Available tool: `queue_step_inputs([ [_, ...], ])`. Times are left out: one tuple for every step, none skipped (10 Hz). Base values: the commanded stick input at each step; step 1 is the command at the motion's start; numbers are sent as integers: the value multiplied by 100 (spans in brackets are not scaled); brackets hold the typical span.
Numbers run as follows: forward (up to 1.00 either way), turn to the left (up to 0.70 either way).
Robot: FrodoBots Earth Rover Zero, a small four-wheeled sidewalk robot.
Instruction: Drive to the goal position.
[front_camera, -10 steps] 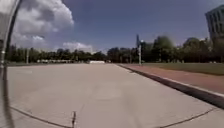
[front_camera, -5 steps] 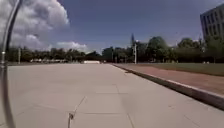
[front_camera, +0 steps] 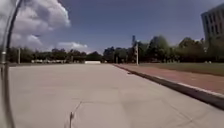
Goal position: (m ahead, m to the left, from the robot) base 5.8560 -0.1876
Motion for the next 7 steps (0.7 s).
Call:
queue_step_inputs([
  [85,0],
  [85,0],
  [85,0],
  [85,0],
  [85,0],
  [85,0],
  [85,0],
])
